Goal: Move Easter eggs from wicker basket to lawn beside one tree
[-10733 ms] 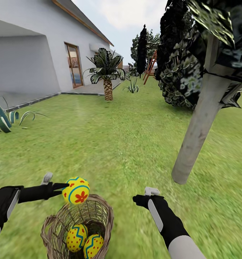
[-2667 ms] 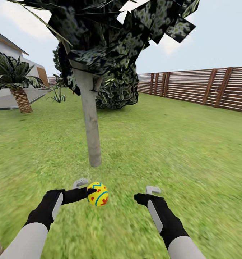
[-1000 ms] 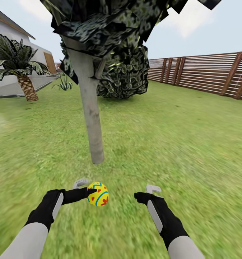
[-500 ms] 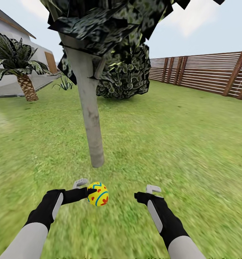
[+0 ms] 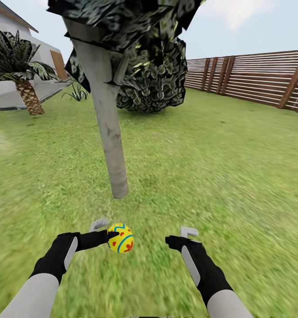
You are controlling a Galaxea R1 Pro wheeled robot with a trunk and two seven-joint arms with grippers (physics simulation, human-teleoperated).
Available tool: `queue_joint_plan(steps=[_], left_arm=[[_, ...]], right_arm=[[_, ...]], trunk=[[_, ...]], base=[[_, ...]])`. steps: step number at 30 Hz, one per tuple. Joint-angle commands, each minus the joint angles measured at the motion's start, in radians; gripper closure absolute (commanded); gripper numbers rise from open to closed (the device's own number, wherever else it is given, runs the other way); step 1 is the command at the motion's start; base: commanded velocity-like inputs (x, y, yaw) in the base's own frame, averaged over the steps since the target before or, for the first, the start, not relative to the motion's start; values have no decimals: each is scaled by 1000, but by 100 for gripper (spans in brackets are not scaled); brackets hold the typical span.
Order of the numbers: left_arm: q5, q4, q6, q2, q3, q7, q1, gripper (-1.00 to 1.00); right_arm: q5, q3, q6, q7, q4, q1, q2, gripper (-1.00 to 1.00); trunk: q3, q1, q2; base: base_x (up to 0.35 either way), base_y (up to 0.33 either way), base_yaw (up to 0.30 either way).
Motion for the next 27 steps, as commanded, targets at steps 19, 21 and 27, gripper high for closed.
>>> queue_joint_plan(steps=[19,21,27], left_arm=[[-4,-1,-32,24,4,-6,-1,100],[-4,-1,-32,24,5,-7,-1,100],[-3,-1,-31,25,5,-10,-1,100]], right_arm=[[-11,3,4,-3,-6,0,0,-100],[-12,2,21,115,-94,3,0,-100],[-14,-63,174,632,-389,93,0,-100]], trunk=[[-70,8,-5],[-77,9,-5],[-101,12,-7]], base=[[0,0,82],[0,0,0],[0,0,0]])
